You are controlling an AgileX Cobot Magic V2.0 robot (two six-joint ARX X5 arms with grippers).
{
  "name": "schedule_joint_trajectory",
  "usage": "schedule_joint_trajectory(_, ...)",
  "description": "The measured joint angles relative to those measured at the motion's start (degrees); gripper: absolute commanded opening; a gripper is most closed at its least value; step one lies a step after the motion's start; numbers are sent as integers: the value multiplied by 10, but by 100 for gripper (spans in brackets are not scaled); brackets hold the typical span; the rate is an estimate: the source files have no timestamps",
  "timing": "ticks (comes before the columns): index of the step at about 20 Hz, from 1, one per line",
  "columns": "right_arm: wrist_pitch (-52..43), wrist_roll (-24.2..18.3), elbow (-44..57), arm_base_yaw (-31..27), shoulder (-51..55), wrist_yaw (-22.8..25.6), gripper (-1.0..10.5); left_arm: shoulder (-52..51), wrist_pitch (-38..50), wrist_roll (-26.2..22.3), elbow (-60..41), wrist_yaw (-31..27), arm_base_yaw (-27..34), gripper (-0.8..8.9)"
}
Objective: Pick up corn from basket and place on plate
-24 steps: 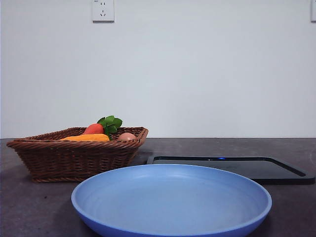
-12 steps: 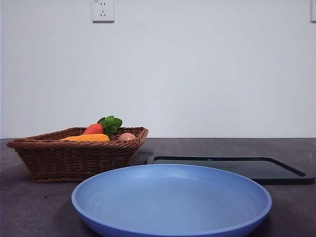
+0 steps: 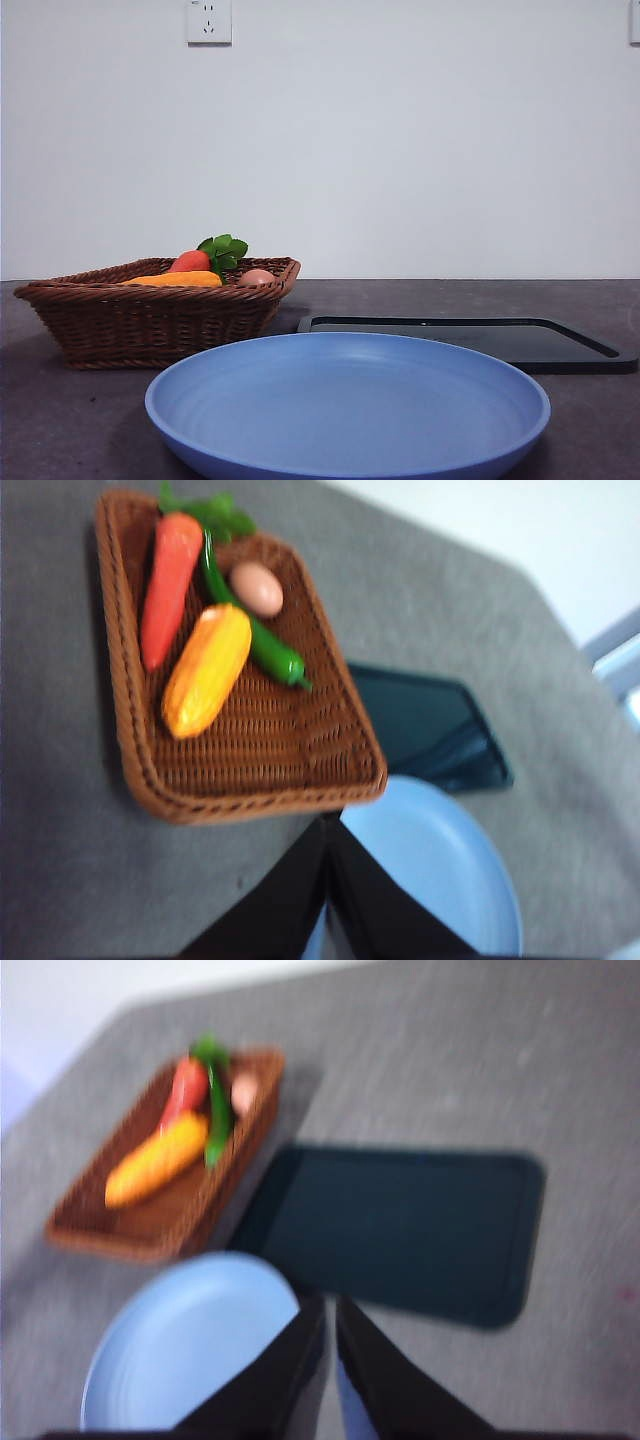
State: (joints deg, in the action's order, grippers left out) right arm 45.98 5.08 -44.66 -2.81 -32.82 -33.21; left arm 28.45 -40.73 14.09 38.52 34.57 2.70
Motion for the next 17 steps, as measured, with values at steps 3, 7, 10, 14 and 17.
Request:
schedule_joint_trajectory(3, 64, -40, -30, 18, -40, 0, 2, 29, -52, -43, 24, 1, -7, 7)
schedule_joint_trajectory(7, 110, -72, -40, 52, -80, 0, 2, 59, -91, -76, 33, 1, -22, 7)
schedule_joint_trajectory(10, 129, -88, -40, 81, -106, 2, 2, 76, -103, -90, 33, 1, -33, 8)
schedule_joint_trajectory(14, 127, -94, -40, 95, -126, 2, 25, 76, -103, -91, 33, 1, -34, 87)
schedule_joint_trajectory(17, 123, -94, -40, 95, -131, 3, 220, 78, -97, -91, 33, 1, -34, 330)
